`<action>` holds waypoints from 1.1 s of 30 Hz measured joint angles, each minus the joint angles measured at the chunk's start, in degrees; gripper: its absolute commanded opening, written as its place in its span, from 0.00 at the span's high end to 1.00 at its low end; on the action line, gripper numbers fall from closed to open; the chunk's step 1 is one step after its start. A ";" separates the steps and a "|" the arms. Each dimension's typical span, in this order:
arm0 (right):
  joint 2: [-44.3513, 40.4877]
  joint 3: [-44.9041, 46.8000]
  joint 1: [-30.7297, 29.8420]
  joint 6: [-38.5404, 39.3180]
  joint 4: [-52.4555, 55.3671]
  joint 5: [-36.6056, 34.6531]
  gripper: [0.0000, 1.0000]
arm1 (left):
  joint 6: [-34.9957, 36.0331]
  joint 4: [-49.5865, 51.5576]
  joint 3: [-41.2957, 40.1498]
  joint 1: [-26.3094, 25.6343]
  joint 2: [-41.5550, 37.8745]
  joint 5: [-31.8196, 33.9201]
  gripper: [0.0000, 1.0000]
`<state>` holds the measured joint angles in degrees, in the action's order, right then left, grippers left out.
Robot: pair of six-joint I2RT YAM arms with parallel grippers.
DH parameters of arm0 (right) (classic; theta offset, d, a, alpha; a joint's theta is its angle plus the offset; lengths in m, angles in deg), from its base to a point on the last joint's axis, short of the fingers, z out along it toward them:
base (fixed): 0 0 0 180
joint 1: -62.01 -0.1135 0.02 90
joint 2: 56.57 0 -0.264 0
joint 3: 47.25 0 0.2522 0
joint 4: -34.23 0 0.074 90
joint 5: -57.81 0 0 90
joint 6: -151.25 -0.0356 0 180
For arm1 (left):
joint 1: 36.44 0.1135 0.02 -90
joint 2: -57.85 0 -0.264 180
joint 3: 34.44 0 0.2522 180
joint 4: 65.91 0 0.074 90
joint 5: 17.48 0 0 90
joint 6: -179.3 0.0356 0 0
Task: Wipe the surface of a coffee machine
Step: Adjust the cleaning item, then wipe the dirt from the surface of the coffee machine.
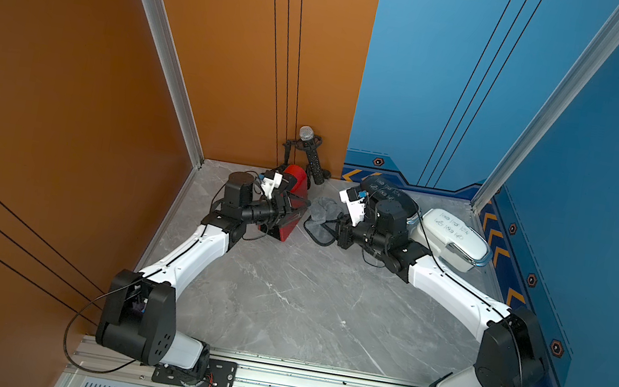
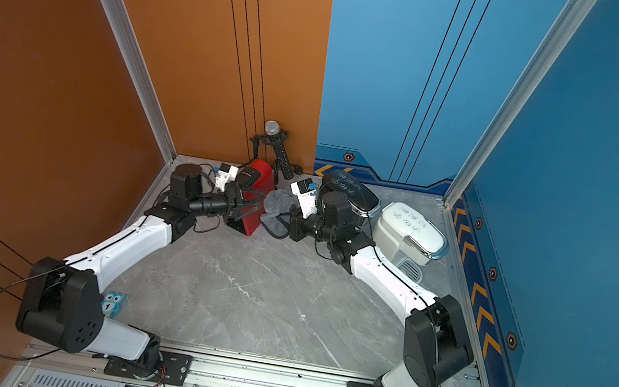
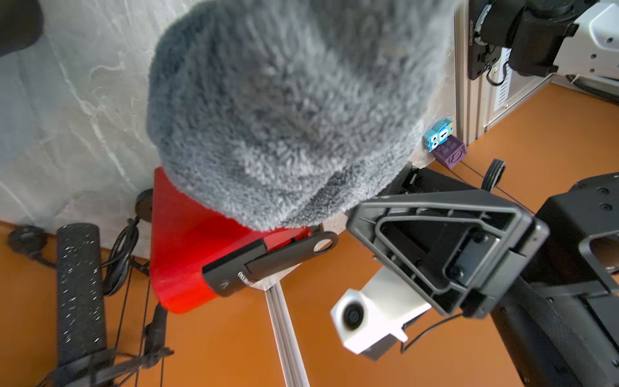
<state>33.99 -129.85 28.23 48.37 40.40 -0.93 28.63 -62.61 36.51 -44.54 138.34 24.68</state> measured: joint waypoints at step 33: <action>55.74 -83.97 -11.65 3.80 35.74 -14.49 1.00 | 28.28 30.05 -9.16 7.41 -10.84 32.65 0.45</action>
<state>89.73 -213.82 16.58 52.17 76.13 -15.42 56.91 -32.56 27.35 -37.13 127.50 57.34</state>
